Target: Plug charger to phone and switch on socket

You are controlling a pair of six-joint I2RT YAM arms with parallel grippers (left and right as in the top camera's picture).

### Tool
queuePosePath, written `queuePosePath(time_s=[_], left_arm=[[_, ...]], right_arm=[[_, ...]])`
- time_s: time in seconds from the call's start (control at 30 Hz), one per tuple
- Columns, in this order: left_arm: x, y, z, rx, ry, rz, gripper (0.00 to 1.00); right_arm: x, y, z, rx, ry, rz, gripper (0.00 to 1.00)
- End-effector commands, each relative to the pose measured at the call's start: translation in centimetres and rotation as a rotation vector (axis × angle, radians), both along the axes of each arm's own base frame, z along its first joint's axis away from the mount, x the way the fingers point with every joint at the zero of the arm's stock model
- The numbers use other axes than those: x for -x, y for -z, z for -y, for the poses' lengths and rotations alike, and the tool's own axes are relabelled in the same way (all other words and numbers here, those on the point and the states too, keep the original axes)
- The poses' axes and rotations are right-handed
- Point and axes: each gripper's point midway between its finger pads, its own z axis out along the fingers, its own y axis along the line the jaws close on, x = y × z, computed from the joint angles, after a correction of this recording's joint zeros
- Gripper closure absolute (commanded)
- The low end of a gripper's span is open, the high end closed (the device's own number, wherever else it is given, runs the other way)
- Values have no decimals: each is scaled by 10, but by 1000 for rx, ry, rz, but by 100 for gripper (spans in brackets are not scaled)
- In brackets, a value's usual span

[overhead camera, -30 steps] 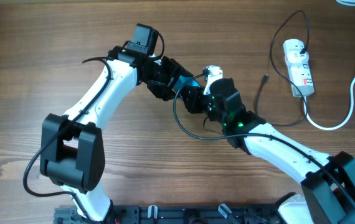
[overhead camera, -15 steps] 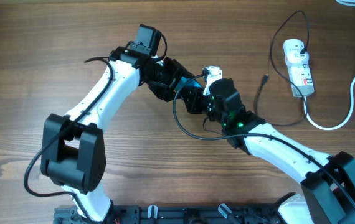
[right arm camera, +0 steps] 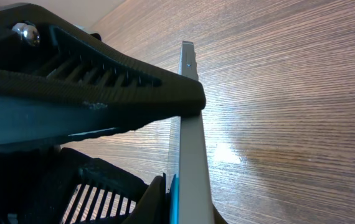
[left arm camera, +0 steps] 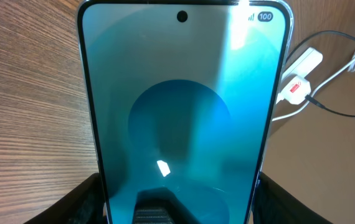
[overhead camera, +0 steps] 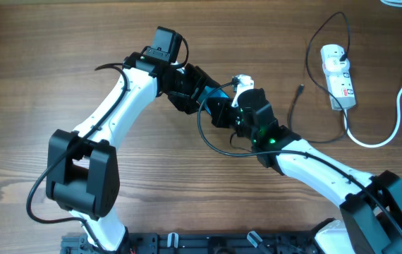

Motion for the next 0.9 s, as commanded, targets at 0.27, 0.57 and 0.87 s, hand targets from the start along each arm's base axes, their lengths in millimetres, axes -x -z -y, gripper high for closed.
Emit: queuePosePath(time_s=[0.27,0.57,0.87], left_arm=[[-3,-8,2,-2,13,35,17],[-12,-26,-16,78,86,131,0],[-12,-61,-94,-45,77,293,0]], right_arm=[[-4,-12,-9,-91,23,-25,91],[-2,-13,-9,-325,143,-257,95],[8,-8,-6,-554,233,-590,95]])
